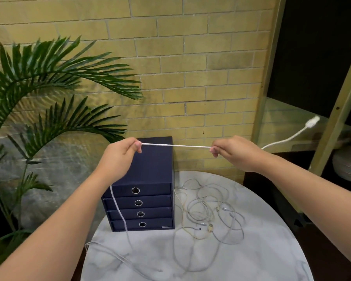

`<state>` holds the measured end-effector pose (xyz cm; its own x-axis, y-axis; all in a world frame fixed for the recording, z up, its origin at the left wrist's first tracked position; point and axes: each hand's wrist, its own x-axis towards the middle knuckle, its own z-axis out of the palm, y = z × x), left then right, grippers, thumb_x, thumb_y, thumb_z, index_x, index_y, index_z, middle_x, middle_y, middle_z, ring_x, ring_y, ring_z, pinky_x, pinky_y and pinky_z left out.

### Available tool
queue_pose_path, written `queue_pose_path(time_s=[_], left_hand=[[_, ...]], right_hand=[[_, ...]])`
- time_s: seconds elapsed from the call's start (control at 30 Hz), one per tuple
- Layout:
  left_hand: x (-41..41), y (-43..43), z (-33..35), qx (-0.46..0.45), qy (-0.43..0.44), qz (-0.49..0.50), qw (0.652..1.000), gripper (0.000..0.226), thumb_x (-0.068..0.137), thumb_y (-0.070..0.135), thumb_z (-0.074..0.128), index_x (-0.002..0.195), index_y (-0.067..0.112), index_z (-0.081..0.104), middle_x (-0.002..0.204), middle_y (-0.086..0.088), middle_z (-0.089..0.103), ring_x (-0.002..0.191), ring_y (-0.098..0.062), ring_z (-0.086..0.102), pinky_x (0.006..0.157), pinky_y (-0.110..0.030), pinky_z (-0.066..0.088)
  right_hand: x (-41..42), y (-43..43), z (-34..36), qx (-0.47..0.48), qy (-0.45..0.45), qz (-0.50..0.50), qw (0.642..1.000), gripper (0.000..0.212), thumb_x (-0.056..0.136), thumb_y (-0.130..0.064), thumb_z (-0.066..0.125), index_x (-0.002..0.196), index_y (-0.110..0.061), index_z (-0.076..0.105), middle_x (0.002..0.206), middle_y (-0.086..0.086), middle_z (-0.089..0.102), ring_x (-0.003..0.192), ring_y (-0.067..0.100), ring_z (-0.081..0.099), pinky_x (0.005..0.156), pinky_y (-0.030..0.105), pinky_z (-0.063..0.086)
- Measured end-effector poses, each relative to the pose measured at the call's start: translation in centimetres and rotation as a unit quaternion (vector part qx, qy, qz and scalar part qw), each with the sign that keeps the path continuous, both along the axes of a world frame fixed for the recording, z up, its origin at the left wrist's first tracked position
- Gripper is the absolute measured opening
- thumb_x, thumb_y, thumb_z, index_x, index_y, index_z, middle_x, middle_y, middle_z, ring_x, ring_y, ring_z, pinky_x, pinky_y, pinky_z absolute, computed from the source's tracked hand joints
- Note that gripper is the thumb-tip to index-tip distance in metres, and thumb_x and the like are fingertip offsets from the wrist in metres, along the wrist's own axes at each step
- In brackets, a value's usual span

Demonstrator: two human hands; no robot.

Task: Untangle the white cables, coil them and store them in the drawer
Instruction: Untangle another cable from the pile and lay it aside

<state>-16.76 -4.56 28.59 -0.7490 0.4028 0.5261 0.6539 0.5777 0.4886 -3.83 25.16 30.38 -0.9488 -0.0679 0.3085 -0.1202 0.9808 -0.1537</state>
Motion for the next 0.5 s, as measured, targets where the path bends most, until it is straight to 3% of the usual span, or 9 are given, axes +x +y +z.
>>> queue_pose_path(time_s=[0.13,0.3,0.5], left_hand=[[-0.3,-0.2,-0.6,-0.007,-0.004,-0.005,1.0,0.032,0.101,0.033,0.041,0.075,0.025,0.057,0.056,0.001,0.048,0.055,-0.016,0.044,0.056,-0.031,0.035],[-1.3,-1.8,-1.2,0.001,-0.012,0.018,1.0,0.031,0.101,0.032,0.041,0.074,0.026,0.056,0.06,-0.009,0.053,0.058,-0.021,0.047,0.058,-0.032,0.037],[-1.4,-2.1,-2.7,-0.014,-0.071,0.018,0.997,0.032,0.101,0.033,0.042,0.075,0.024,0.058,0.051,0.004,0.039,0.052,-0.017,0.04,0.056,-0.031,0.034]], right_hand=[[0.3,0.0,0.2,0.05,-0.018,-0.002,0.999,0.033,0.1,-0.04,0.035,0.088,-0.022,0.059,0.06,-0.01,0.048,0.059,0.004,0.043,0.061,0.031,0.037],[1.3,1.4,-0.2,0.076,-0.034,-0.028,0.996,0.033,0.101,-0.038,0.034,0.095,-0.018,0.06,0.061,-0.011,0.047,0.057,0.001,0.041,0.061,0.03,0.035],[1.2,1.2,-0.4,0.062,-0.039,-0.035,0.997,0.035,0.1,-0.039,0.033,0.093,-0.019,0.06,0.066,-0.008,0.055,0.06,0.002,0.044,0.065,0.032,0.041]])
